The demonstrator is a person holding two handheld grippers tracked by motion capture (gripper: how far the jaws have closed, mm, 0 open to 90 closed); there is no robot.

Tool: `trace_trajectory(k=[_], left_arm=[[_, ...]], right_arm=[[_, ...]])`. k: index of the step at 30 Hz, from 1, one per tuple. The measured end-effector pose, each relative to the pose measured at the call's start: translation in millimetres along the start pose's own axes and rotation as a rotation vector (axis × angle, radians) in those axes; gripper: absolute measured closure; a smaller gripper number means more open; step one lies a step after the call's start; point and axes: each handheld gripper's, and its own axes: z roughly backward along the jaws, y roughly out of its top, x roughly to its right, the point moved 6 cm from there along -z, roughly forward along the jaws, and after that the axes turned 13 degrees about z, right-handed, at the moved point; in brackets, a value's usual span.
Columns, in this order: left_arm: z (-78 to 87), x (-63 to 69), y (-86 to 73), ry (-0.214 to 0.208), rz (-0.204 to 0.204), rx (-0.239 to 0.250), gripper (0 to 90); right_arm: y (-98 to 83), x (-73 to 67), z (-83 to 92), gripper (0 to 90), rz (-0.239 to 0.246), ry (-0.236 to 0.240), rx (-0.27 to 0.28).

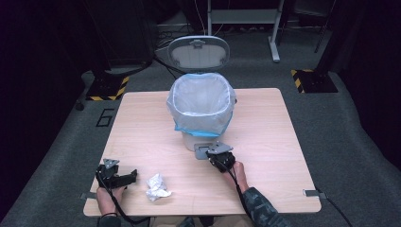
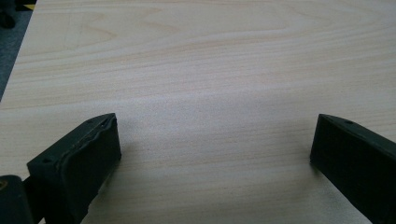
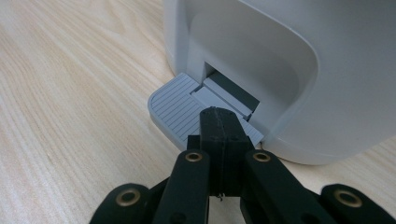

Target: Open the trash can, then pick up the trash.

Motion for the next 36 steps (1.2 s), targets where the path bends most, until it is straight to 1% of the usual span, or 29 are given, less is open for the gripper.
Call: trace_trajectory(k=[2,3,4,6,8,9,12,14,15,16,18,19,21,24,26,31,36], left_arm=[[0.0,0.0,0.0,0.000,0.000,0.000,1.4],[0.1,0.3,-0.3,0.000,0.003,-0.001,1.3],[0.1,0.2,-0.3,0.000,0.002,-0.002,1.3],[0.0,0.1,0.0,0.000,0.001,0.000,1.3],[0.0,-0.3,0.4,0.000,-0.004,0.001,1.0],[0.3,0.2,-0.2,-0.005,-0.003,-0.007,0.4],[1.2,-0.3,0.5,-0.028,-0.004,0.000,0.1],[3.9,-0.9,0.9,-0.040,0.004,-0.009,0.1],[6.4,-0.4,1.5,-0.051,0.002,-0.013,0.1],[9.3,0.5,2.5,-0.059,0.004,-0.007,0.1],[15.8,3.2,4.9,-0.086,-0.005,-0.006,0.1],[18.7,5.3,6.3,-0.098,-0.001,0.006,0.1],[25.4,9.3,7.5,-0.129,0.005,0.010,0.1],[33.0,17.6,8.2,-0.164,-0.004,0.011,0.1],[37.9,24.1,8.4,-0.189,-0.019,0.004,0.1],[48.1,39.7,9.3,-0.231,-0.045,0.011,0.1],[56.2,57.2,6.8,-0.270,-0.088,0.000,0.1]], right_arm=[[0.5,1.5,-0.7,90.0,0.016,-0.005,0.011],[-0.2,1.9,-0.9,90.0,0.025,-0.009,0.003],[-0.1,2.7,-1.0,90.0,0.040,-0.010,0.010],[0.2,2.7,-1.1,90.0,0.048,-0.017,0.011],[0.1,2.8,-0.9,90.0,0.046,-0.017,0.011],[0.1,2.7,-1.0,90.0,0.046,-0.016,0.010],[0.1,2.7,-0.9,90.0,0.047,-0.016,0.010],[0.1,2.8,-0.8,90.0,0.048,-0.020,0.010],[0.2,2.9,-0.8,90.0,0.049,-0.021,0.010],[0.2,2.8,-0.8,90.0,0.047,-0.020,0.010],[0.2,2.7,-0.8,90.0,0.047,-0.020,0.010],[0.2,2.8,-0.9,90.0,0.047,-0.019,0.011],[0.2,2.8,-0.9,90.0,0.047,-0.019,0.011],[0.2,2.8,-1.0,90.0,0.047,-0.017,0.011],[0.3,2.9,-0.8,90.0,0.050,-0.022,0.012],[0.1,2.9,-1.0,90.0,0.048,-0.017,0.011],[0.1,2.9,-1.0,90.0,0.048,-0.016,0.011]])
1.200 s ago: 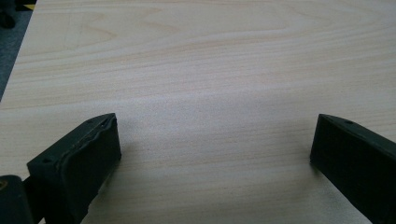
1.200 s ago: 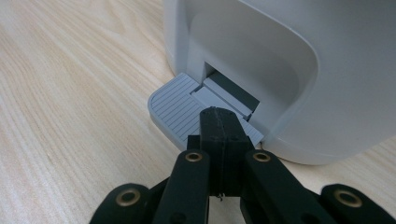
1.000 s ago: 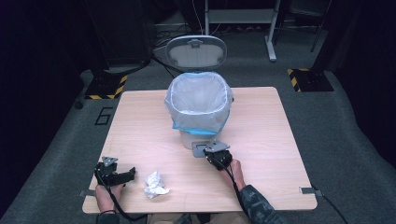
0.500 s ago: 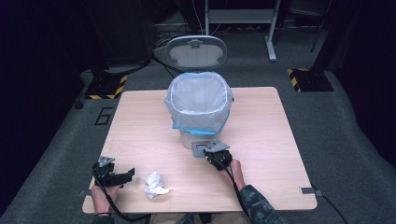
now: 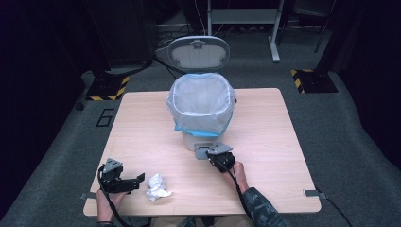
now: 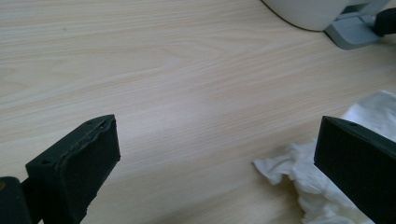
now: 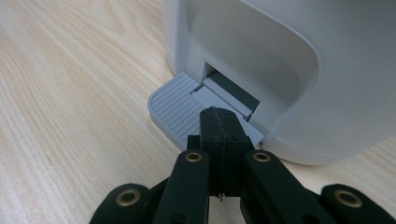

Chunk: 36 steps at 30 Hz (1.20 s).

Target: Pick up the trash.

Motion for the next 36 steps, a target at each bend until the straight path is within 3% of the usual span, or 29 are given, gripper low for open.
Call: trace_trajectory(k=[15,19,22,31,36], left_arm=[[-1.3,37.2,-10.1,-0.072,-0.063,-0.051,0.1],[-3.4,44.6,-15.1,-0.091,-0.079,-0.086,0.1],[-6.8,49.3,-21.1,-0.105,-0.116,-0.124,0.1],[-17.1,53.9,-28.8,-0.091,-0.156,-0.212,0.4],[-23.7,56.4,-33.9,-0.085,-0.169,-0.249,10.1]], right_arm=[[0.0,0.2,-0.1,90.0,0.003,-0.001,0.002],[0.0,0.2,0.1,90.0,0.001,-0.003,0.000],[0.0,0.1,0.0,90.0,0.000,0.000,0.001],[-0.2,0.1,0.1,90.0,-0.001,0.001,0.000],[-0.2,0.2,0.1,90.0,-0.001,0.002,0.001]])
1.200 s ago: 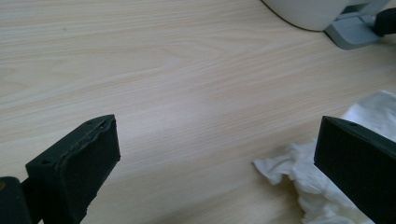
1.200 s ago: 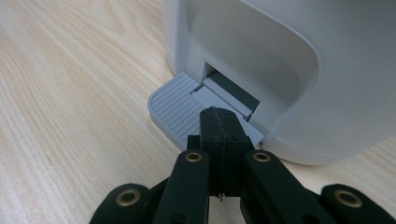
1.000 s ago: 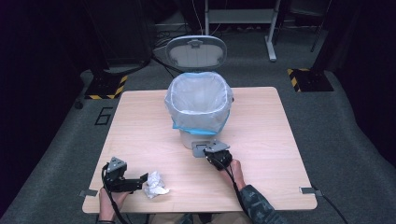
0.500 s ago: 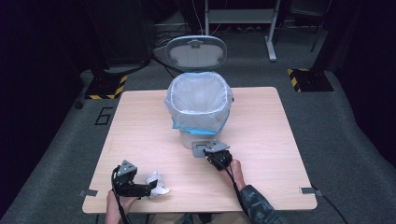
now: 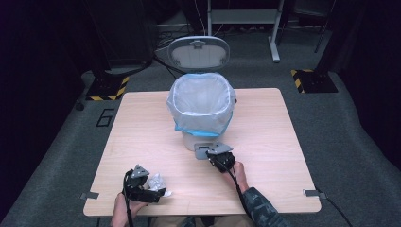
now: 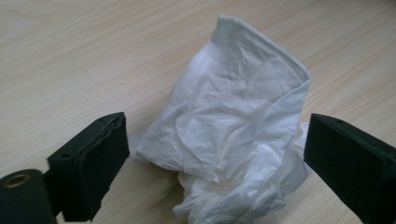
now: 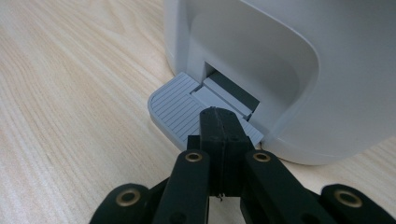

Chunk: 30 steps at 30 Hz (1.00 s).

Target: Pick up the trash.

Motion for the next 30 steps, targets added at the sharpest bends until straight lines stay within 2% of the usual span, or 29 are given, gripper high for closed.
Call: trace_trajectory(k=[4,6,8,14,15,20,22,27,30], left_arm=[[-6.0,0.7,-1.7,0.017,-0.004,-0.023,25.6],[-7.4,1.6,-2.1,0.012,-0.014,-0.039,35.6],[-8.5,1.5,-2.2,0.025,-0.031,-0.050,44.1],[-9.2,0.0,0.9,0.009,-0.048,-0.067,62.3],[-9.2,-0.5,2.4,0.011,-0.060,-0.067,63.7],[-1.5,-1.5,13.9,0.015,-0.068,-0.047,67.8],[4.1,-1.2,19.8,0.014,-0.080,-0.042,68.5],[15.2,1.4,33.2,0.003,-0.074,-0.011,69.1],[20.8,1.5,40.6,0.015,-0.095,-0.014,69.3]], right_arm=[[0.0,0.2,0.0,90.0,0.002,-0.001,0.000],[0.0,0.1,0.0,90.0,0.000,-0.001,0.000],[0.0,0.2,0.0,90.0,0.001,-0.001,0.000],[-0.1,0.0,0.2,90.0,-0.004,-0.002,-0.001],[-0.1,0.1,0.0,90.0,-0.001,-0.001,0.000],[-0.1,-0.2,0.1,90.0,-0.004,-0.001,-0.001],[-0.2,-0.3,0.2,90.0,-0.006,-0.001,-0.002],[-0.2,0.1,0.2,90.0,-0.001,-0.003,-0.002],[-0.2,0.2,0.1,90.0,0.002,-0.005,0.000]])
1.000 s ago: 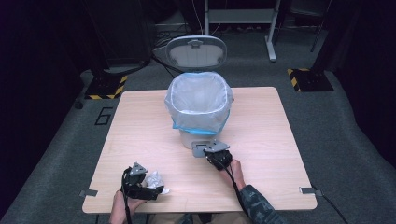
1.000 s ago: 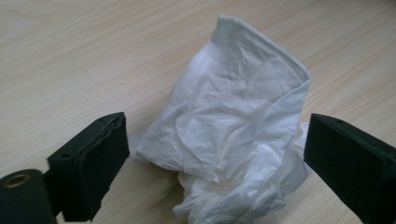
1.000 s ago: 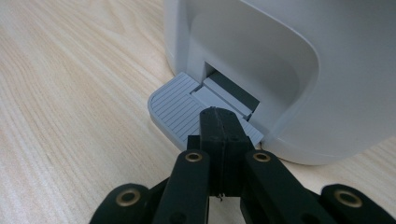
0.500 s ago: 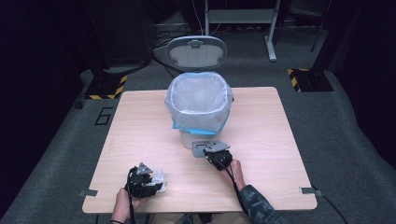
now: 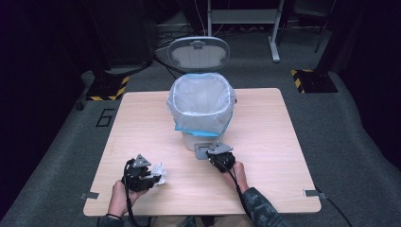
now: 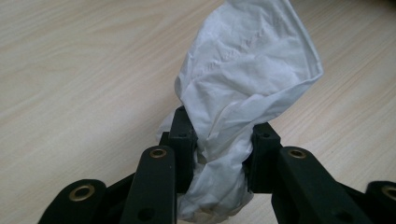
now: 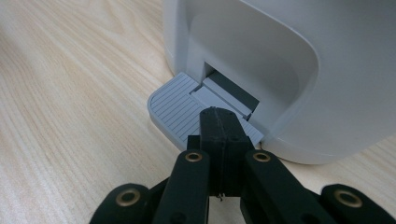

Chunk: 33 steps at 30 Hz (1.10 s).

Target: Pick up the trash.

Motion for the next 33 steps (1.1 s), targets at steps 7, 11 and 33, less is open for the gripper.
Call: trace_trajectory(k=[7,11,33], left_arm=[[16.2,-0.8,18.3,0.009,-0.035,0.011,69.5],[25.6,-0.4,27.9,0.009,-0.046,0.017,69.5],[67.5,3.3,78.8,0.024,-0.110,0.043,69.5]], right_arm=[[0.0,0.1,0.0,90.0,-0.001,0.001,0.001],[-0.1,-0.1,0.1,90.0,-0.001,-0.001,-0.002],[0.0,-0.2,0.0,90.0,0.002,-0.005,-0.001]])
